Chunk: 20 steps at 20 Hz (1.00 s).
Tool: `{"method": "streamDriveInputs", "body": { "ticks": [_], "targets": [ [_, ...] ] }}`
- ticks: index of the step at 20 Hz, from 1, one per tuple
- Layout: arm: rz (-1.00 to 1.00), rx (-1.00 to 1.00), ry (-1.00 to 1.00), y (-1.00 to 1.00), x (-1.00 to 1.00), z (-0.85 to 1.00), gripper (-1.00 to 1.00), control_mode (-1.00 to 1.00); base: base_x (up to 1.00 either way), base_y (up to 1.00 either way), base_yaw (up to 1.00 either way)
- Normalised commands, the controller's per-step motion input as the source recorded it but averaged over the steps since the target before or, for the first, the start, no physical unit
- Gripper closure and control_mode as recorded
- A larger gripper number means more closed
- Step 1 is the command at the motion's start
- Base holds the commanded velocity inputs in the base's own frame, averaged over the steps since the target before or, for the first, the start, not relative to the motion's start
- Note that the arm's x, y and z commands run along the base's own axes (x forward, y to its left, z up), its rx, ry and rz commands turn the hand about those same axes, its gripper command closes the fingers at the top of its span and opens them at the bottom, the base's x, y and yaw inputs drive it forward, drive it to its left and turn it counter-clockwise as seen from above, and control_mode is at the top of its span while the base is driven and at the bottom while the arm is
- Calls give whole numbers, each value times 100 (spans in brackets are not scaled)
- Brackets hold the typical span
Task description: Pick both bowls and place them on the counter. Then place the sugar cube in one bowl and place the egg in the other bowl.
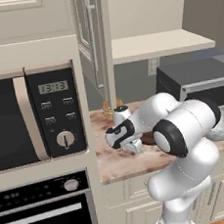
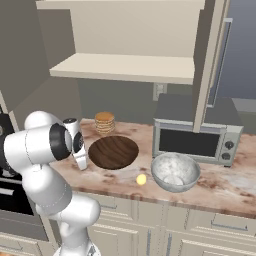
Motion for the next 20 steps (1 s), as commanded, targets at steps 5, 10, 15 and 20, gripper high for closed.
{"method": "streamDriveInputs", "body": {
  "ticks": [5, 10, 15, 20],
  "targets": [
    [-2, 0, 2, 0, -1, -7, -100, -100, 0, 0, 0],
    [-2, 0, 2, 0, 0, -11, 100, -100, 0, 0, 0],
    [-1, 1, 0, 0, 0, -4, 100, -100, 0, 0, 0],
    [-2, 0, 1, 0, 0, 0, 100, -100, 0, 0, 0]
  ]
}}
